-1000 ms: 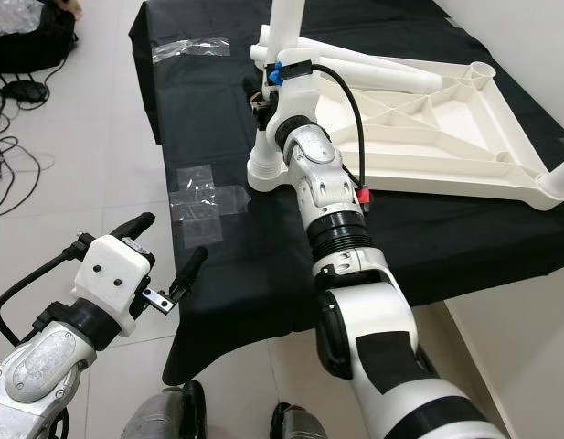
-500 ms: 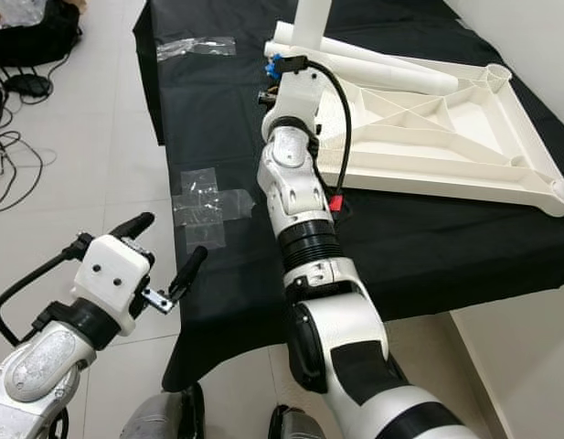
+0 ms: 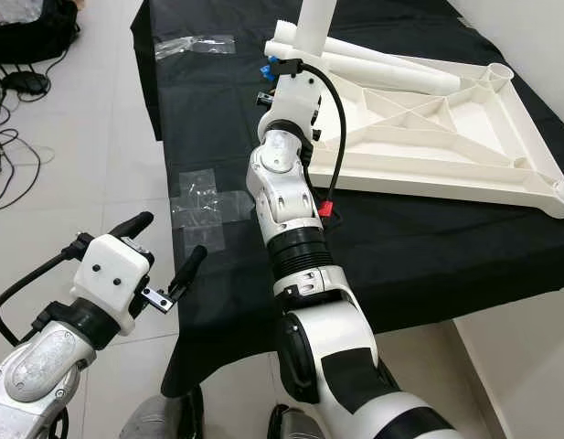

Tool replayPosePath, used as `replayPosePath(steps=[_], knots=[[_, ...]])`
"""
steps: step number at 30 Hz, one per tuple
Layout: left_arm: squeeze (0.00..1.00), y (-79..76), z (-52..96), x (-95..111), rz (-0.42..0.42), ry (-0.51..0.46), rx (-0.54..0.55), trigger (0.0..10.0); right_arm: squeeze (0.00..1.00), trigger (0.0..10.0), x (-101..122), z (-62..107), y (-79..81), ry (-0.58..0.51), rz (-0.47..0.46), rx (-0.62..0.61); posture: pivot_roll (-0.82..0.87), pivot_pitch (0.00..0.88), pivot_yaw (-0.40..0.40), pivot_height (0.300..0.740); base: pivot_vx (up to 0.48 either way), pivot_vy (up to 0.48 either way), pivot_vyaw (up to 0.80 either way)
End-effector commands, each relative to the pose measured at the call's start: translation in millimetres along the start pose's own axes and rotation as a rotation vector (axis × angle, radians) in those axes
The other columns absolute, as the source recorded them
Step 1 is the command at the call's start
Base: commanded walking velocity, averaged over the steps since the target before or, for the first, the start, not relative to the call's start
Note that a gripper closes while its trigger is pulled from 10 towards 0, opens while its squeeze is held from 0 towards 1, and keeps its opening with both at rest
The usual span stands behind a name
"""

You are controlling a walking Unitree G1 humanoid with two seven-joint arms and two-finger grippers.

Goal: Building children table

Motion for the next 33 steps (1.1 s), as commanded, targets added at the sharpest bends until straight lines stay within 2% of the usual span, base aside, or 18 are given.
replayPosePath(steps=[1, 4, 5, 12, 18, 19, 20, 33], knots=[[0.00, -4.2, 0.8, -3, 0.008, 0.010, -0.009, 10.0, 1.00, 10.0, -38, 3.4, -21.7, 0.138, 0.043, -0.079, 0.12, 0.262, -0.101, 0.740, 0.000, 0.000, 0.00], [0.00, -4.4, 0.6, -3, 0.008, 0.009, -0.009, 10.0, 1.00, 10.0, -38, 3.7, -20.4, 0.133, 0.049, -0.073, 0.12, 0.261, -0.101, 0.740, 0.000, 0.000, 0.00], [0.00, -4.4, 0.6, -3, 0.008, 0.009, -0.009, 10.0, 0.00, 10.0, -36, 3.9, -18.5, 0.124, 0.050, -0.061, 0.12, 0.261, -0.101, 0.740, 0.000, 0.000, 0.00], [0.00, -4.8, 0.6, -3, 0.009, 0.009, -0.008, 10.0, 0.00, 10.0, -25, 4.3, -9.4, 0.053, 0.051, 0.002, 0.12, 0.259, -0.103, 0.740, 0.000, 0.000, 0.00], [0.00, -4.8, 0.7, -2, 0.012, 0.009, -0.007, 10.0, 0.00, 10.0, -18, 5.1, -8.6, 0.009, 0.064, 0.026, 0.12, 0.257, -0.103, 0.740, 0.000, 0.000, 0.00], [0.00, -4.7, 0.6, -2, 0.013, 0.008, -0.007, 10.0, 0.04, 10.0, -18, 5.7, -8.5, 0.007, 0.065, 0.033, 0.12, 0.257, -0.103, 0.740, 0.000, 0.000, 0.00], [0.00, -4.7, 0.5, -2, 0.014, 0.007, -0.007, 10.0, 1.00, 10.0, -19, 6.5, -8.1, 0.010, 0.062, 0.045, 0.12, 0.257, -0.103, 0.740, 0.000, 0.000, 0.00], [0.00, -5.1, -0.4, -3, 0.014, 0.004, -0.007, 10.0, 1.00, 10.0, -24, 10.4, -8.4, 0.018, 0.047, 0.084, 0.12, 0.242, -0.102, 0.740, 0.000, 0.000, 0.00]])
Point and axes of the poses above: a point about 5 cm out from each wrist's last joint towards the gripper, its own z axis pointing back from the gripper into the wrist, its own x axis along the axis of the wrist's last joint, y = z × x, the point moved 3 cm from there along -z, pointing out of the wrist towards the gripper, and after that the axes turned 6 degrees about -z, right-handed, at the moved point
